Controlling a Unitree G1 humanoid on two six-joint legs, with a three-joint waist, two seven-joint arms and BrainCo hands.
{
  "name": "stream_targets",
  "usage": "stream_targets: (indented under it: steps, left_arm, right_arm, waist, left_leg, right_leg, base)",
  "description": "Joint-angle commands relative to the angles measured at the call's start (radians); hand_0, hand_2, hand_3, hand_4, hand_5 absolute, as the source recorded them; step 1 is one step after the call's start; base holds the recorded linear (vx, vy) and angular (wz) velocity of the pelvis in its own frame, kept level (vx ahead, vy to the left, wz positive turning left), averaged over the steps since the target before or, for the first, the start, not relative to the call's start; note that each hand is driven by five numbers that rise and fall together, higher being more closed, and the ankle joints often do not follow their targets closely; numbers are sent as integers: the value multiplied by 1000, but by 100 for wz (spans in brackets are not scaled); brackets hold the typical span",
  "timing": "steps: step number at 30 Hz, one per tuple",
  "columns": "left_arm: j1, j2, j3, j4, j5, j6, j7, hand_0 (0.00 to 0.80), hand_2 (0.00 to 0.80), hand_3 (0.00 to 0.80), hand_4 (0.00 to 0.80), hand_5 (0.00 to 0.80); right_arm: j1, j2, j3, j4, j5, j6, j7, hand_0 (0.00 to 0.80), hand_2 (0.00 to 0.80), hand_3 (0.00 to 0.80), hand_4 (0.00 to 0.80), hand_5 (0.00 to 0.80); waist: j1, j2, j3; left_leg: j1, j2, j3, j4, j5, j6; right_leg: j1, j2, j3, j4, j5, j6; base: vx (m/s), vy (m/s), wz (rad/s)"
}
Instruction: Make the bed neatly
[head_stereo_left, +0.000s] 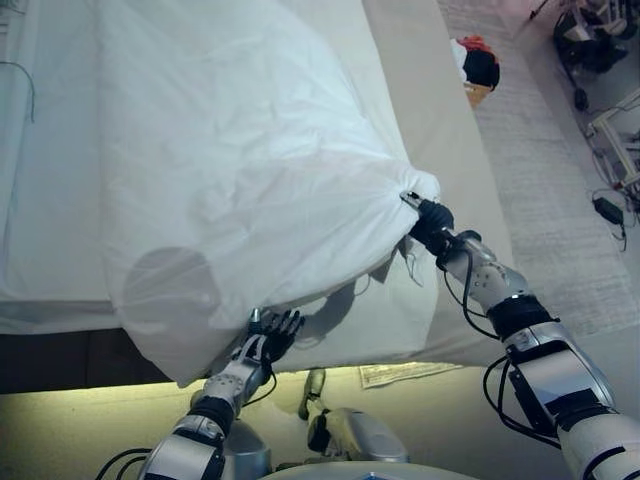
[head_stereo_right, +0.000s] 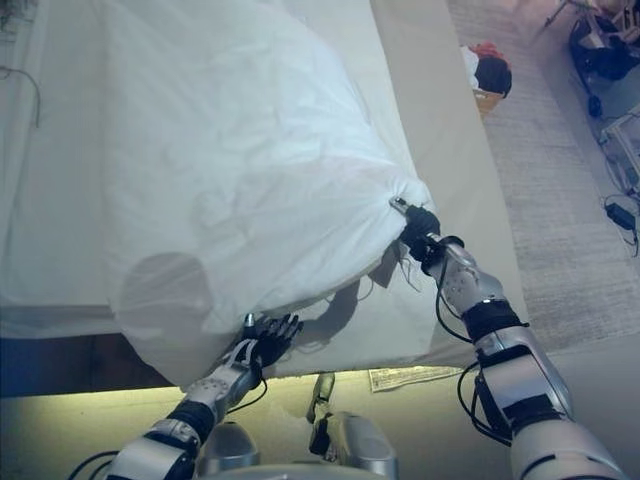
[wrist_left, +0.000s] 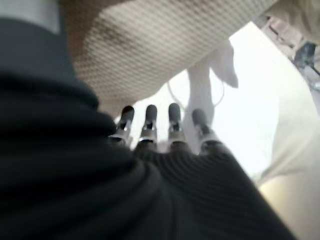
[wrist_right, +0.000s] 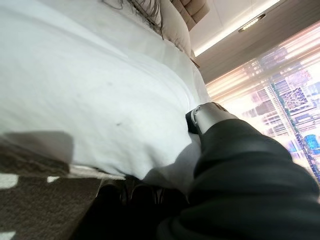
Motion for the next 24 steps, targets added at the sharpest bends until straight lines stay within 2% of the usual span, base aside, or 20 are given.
stream_targets:
  steps: [1, 6, 14, 24]
  left_arm:
    - [-42, -70, -49, -45, 17, 9, -119, 0, 0, 0, 0, 0]
    - [-7, -82, -66, -55, 58, 34, -190, 0, 0, 0, 0, 0]
    - [43, -91, -80, -70, 44, -12, -252, 0, 0, 0, 0, 0]
    - [72, -107, -139, -150, 76, -135, -381, 0, 0, 0, 0, 0]
  right_arm:
    - [-97, -40, -64, 1, 8, -58, 55, 800, 800, 800, 800, 800]
    - [-82, -40, -76, 12, -3, -42, 60, 800, 800, 800, 800, 800]
    - [-66, -49, -92, 39, -33, -6, 86, 800, 800, 800, 800, 800]
    - [-67, -52, -95, 96, -65, 14, 97, 800, 800, 800, 800, 800]
  waist:
    - [16, -8, -62]
    - [18, 2, -80]
    - [23, 25, -118]
    - [45, 71, -166]
  left_leg:
    - [-73, 32, -61, -42, 58, 22]
    - [-53, 25, -60, -48, 51, 23]
    - [-22, 15, -59, -53, 42, 23]
    - [6, -1, -80, -53, 35, 21]
  right_leg:
    - [86, -139, -32, -1, -51, 141]
    - [103, -146, -36, -1, -57, 143]
    - [133, -158, -47, -1, -69, 145]
    - [179, -181, -78, -1, -85, 143]
  base:
    - [18, 31, -2]
    - [27, 29, 1]
    - [44, 50, 2]
    - [34, 66, 8]
